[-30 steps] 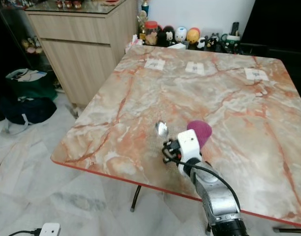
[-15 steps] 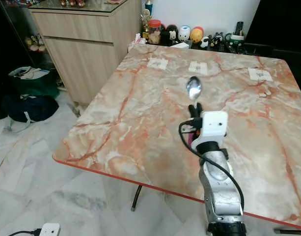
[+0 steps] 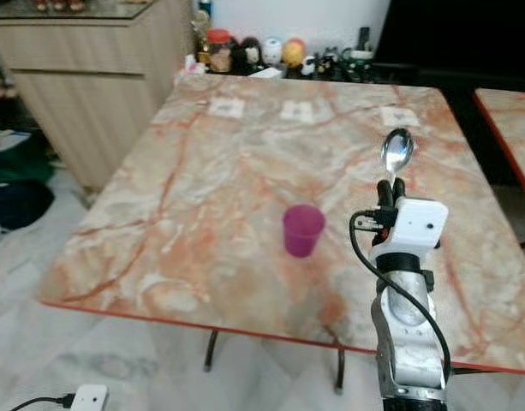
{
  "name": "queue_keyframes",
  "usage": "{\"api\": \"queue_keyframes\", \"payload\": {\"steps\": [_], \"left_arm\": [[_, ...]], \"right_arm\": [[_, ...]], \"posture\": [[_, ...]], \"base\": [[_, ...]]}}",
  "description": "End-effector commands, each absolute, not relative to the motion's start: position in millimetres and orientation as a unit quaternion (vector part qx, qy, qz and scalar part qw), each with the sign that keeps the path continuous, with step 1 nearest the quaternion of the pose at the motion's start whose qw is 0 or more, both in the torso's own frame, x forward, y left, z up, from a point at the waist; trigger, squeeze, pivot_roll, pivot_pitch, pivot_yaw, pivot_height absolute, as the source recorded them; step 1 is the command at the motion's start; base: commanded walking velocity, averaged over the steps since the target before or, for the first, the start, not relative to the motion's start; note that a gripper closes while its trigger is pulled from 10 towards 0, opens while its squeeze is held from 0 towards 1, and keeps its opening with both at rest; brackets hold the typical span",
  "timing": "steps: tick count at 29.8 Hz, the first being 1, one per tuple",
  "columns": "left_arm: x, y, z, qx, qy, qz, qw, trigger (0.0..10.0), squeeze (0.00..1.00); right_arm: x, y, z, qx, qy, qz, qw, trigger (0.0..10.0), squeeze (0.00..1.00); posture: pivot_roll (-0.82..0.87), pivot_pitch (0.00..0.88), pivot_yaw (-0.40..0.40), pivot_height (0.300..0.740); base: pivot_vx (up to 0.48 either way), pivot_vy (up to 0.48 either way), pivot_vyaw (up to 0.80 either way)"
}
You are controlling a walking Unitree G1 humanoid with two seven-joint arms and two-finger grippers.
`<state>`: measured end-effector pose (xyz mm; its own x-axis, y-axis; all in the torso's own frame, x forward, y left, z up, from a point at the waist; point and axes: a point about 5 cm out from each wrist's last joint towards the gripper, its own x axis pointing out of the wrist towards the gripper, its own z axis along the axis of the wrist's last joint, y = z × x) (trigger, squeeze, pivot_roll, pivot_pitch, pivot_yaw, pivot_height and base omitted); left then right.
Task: Setting the table
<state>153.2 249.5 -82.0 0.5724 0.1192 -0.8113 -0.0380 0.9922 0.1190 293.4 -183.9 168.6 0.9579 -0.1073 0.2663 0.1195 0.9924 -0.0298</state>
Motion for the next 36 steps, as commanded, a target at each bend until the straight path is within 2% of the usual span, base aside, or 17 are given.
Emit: {"api": "queue_keyframes", "payload": {"steps": [1, 5, 16, 22, 28, 36], "left_arm": [[143.0, 248.5, -86.4, 0.041, 0.475, 0.043, 0.878, 10.0, 0.0], [143.2, 248.4, -86.4, 0.041, 0.474, 0.044, 0.878, 10.0, 0.0], [143.8, 248.3, -86.2, 0.04, 0.474, 0.044, 0.879, 10.0, 0.0], [144.1, 248.7, -86.1, 0.042, 0.475, 0.043, 0.878, 10.0, 0.0], [144.2, 249.5, -85.9, 0.045, 0.476, 0.042, 0.877, 10.0, 0.0], [144.3, 249.9, -85.7, 0.045, 0.476, 0.041, 0.877, 10.0, 0.0]], "right_arm": [[294.4, -177.9, 174.5, -0.026, -0.149, -0.047, 0.987, 10.0, 0.0], [295.4, -178.0, 173.7, -0.019, -0.147, -0.049, 0.988, 10.0, 0.0], [294.8, -177.2, 165.6, -0.006, -0.133, -0.055, 0.99, 10.0, 0.0], [294.8, -175.8, 167.2, -0.011, -0.142, -0.052, 0.989, 10.0, 0.0], [294.9, -175.7, 166.0, -0.014, -0.139, -0.051, 0.989, 10.0, 0.0], [296.3, -175.7, 163.5, -0.003, -0.129, -0.055, 0.99, 10.0, 0.0]], "posture": [[-0.07, 0.045, 0.002, 0.74], [-0.07, 0.043, 0.001, 0.74], [-0.08, 0.043, 0.003, 0.74], [-0.08, 0.041, 0.006, 0.74], [-0.08, 0.042, 0.01, 0.74], [-0.08, 0.039, 0.014, 0.74]], "base": [[0.0, -0.48, 0.0], [0.0, -0.48, 0.0], [0.0, -0.48, -0.7], [0.0, -0.48, 0.0], [0.0, 0.0, 0.0], [0.0, -0.48, 0.0]]}}
